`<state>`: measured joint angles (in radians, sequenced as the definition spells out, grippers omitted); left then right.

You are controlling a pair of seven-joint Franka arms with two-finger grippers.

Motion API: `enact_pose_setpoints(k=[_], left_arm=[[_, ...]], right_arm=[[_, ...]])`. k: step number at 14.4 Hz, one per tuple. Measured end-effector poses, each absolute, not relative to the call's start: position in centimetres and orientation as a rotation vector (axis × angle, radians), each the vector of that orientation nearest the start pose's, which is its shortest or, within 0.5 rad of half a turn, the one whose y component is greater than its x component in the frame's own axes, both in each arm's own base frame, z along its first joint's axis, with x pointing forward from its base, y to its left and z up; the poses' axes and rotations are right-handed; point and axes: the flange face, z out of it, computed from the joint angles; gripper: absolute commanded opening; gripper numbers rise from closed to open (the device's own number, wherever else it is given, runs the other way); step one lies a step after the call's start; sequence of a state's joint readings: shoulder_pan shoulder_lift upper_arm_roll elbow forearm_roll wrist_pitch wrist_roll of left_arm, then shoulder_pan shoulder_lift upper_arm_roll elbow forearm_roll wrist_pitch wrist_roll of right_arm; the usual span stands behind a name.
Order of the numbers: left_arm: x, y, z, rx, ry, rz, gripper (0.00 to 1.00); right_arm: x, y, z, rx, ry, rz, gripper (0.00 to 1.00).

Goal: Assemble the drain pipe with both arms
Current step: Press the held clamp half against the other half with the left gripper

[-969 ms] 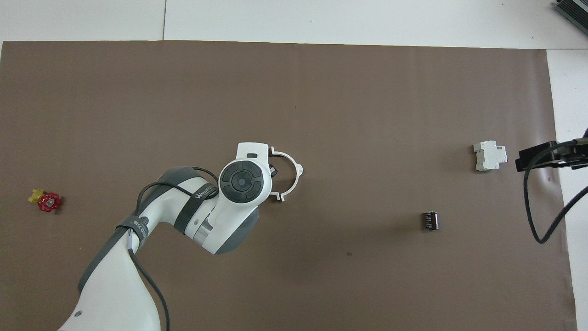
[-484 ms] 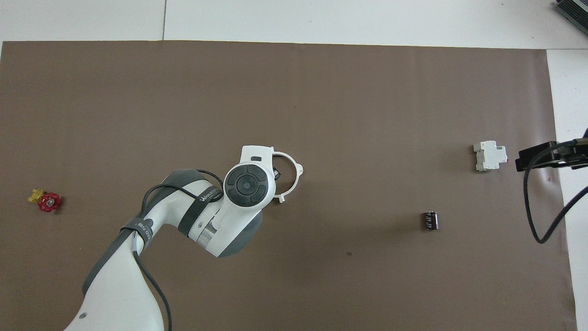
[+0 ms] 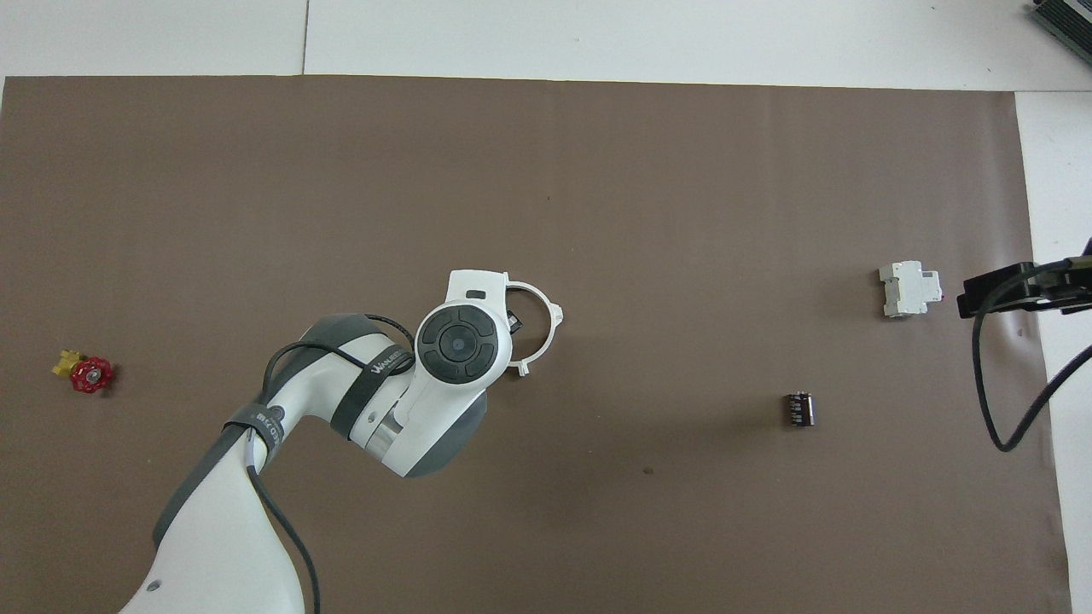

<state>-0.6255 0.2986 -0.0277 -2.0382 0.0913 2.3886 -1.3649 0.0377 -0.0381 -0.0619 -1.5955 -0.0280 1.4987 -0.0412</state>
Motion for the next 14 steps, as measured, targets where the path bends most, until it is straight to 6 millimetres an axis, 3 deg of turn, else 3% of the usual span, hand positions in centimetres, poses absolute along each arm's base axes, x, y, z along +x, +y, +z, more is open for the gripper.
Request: enact_pose_setpoints(k=[11,13,14], left_arm=[[47.79,-36.34,30.28,-2.998,-1.008,-0.129,0.0],[47.81,-36.32,30.29,-2.999,-1.006,-0.129,0.95],[47.81,-36.31,30.29,-3.0,-1.001,-0.13,1.0]], right_arm=[[53.46,-1.68,62.75,-3.164,-0.025,0.094,1.0],[53.46,-1.68,62.75,-3.164,-0.025,0.094,1.0],[53.46,-1.68,62.75,-3.164,-0.025,0.094,1.0]])
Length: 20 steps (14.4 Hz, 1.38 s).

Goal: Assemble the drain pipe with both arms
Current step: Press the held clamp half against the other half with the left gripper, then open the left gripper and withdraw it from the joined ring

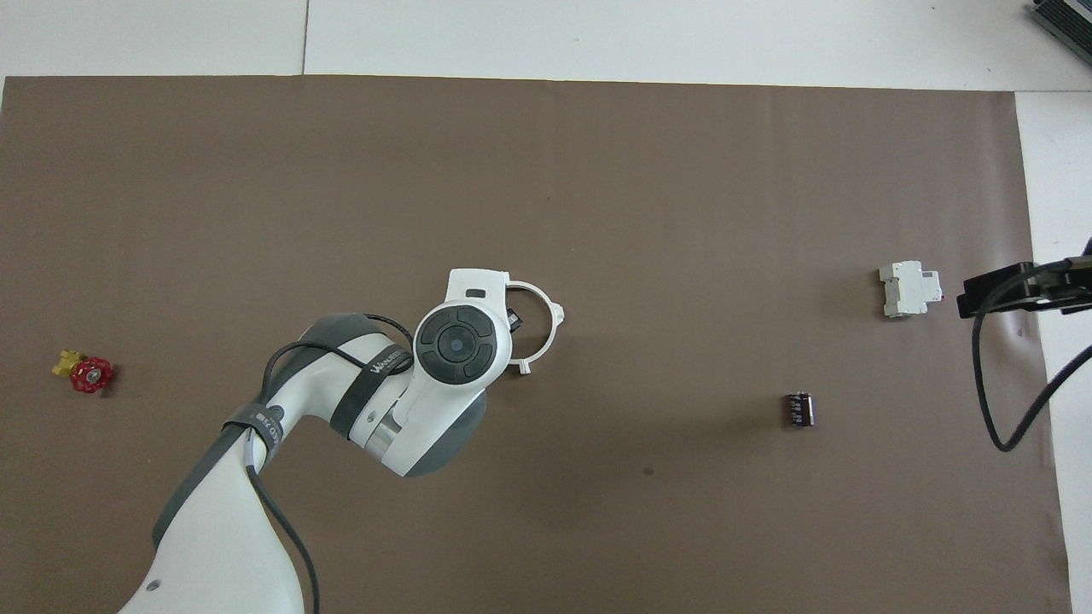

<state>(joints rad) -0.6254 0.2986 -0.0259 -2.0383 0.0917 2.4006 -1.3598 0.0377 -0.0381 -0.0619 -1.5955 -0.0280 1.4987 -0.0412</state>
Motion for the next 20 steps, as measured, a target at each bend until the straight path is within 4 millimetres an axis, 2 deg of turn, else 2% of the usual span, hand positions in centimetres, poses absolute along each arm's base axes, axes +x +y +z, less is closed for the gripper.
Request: enact_pose_setpoints(k=[17,19,20], left_arm=[[47.8,-36.1,30.3,-3.0,-0.953,-0.12,1.0],[48.5,-35.8,31.5,-2.99,-0.922,-0.116,1.0],[49.0,-35.4,32.9,-2.988,-0.914,-0.122,1.0]], right_arm=[[53.5,-1.7,62.8,-3.164,-0.025,0.094,1.0],[53.5,-1.7,62.8,-3.164,-0.025,0.094,1.0],[53.5,-1.7,62.8,-3.164,-0.025,0.094,1.0]])
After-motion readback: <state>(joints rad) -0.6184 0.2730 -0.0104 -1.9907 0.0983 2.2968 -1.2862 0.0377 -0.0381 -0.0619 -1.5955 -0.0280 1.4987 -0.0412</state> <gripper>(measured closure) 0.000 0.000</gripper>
